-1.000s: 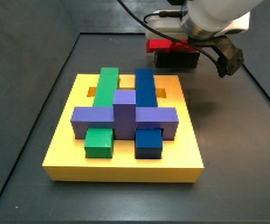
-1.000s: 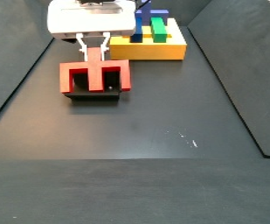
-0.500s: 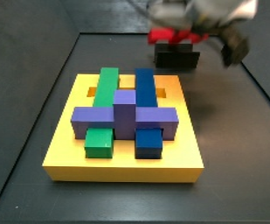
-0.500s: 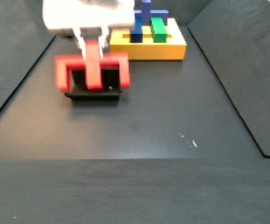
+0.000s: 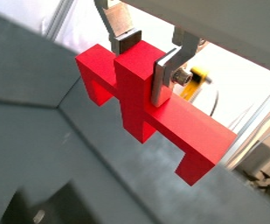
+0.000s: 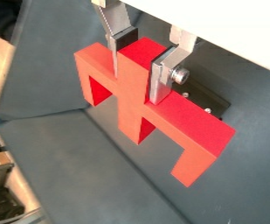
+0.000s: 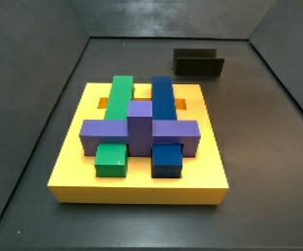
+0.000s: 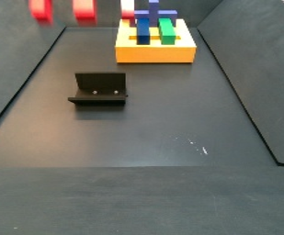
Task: Pick up the red object. Move up. Place the red object on the fixture. Regrasp the red object. Move to above the board. Insert the red object.
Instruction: Move to above the board.
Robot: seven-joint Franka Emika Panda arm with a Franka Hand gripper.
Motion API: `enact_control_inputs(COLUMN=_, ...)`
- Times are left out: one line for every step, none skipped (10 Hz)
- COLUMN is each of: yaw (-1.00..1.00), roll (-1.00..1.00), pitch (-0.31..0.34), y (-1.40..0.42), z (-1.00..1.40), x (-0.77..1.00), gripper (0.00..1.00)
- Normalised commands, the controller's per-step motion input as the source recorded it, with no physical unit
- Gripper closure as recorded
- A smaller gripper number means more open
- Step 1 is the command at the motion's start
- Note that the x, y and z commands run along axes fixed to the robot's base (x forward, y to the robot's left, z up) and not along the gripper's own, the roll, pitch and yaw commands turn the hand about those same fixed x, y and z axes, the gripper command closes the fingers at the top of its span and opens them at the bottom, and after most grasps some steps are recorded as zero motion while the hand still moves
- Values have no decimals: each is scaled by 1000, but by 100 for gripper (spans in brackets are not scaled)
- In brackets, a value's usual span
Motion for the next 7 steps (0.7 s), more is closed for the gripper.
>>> enact_control_inputs(yaw=0, roll=-15, pitch=86, y=-21, z=751, x=30, gripper=100)
enact_control_inputs(yaw=19, roll=7, pitch=102, y=-23, z=266, x=49, gripper=100)
enact_control_inputs(yaw=28, roll=11, pitch=113, y=-21, z=173, x=56, gripper=100)
enact_control_inputs(yaw=-83, roll=-1000, pitch=28, y=-1400, z=279, x=-929, gripper=100)
enact_control_inputs(yaw=-79, roll=-1000, pitch=25, y=-1400, z=250, x=-934, gripper=100)
enact_control_inputs(yaw=-71, roll=-1000, pitch=-2, y=-1400, z=275, x=-1032, gripper=100)
enact_control_inputs(yaw=-65, roll=-1000, pitch=-2, y=-1400, z=251, x=-1038, gripper=100)
